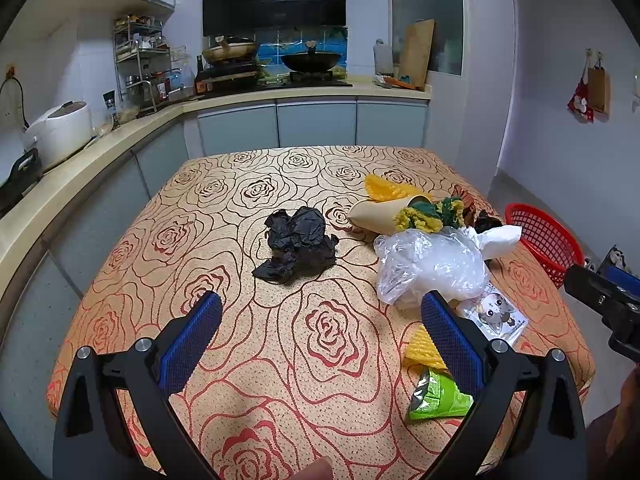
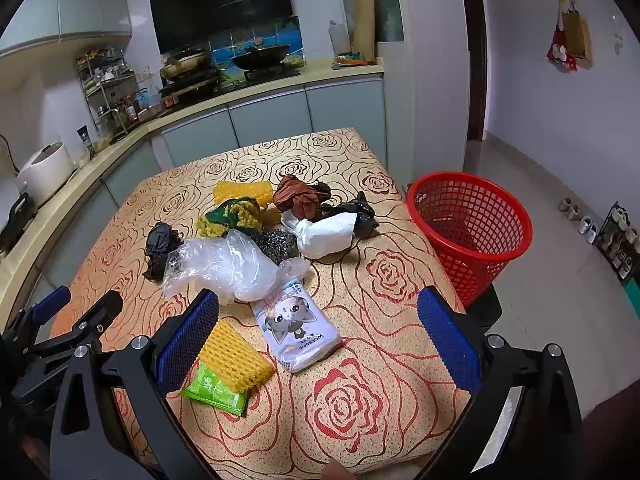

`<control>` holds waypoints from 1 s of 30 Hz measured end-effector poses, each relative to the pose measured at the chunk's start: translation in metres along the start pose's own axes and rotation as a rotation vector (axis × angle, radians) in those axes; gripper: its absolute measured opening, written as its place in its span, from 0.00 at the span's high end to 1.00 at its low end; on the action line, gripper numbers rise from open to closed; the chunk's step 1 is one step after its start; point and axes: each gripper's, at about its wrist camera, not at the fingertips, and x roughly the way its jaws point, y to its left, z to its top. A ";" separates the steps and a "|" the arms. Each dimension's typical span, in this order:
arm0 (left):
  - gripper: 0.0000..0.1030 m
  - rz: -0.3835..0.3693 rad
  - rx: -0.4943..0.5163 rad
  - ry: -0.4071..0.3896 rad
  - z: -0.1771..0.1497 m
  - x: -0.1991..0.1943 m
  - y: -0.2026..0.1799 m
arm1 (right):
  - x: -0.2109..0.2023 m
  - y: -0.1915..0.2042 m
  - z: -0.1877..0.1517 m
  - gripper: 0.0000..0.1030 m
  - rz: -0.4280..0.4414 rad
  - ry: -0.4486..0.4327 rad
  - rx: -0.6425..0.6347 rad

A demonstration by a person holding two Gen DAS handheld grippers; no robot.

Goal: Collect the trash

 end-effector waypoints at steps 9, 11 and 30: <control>0.07 -0.014 0.018 -0.001 -0.001 0.000 -0.006 | 0.001 -0.009 -0.003 0.06 -0.028 0.011 0.030; 0.07 -0.019 0.023 -0.002 -0.001 -0.001 -0.008 | 0.000 -0.011 -0.003 0.06 -0.035 0.013 0.038; 0.07 -0.138 0.117 0.007 0.006 0.003 -0.053 | -0.015 -0.050 -0.012 0.06 -0.134 -0.005 0.137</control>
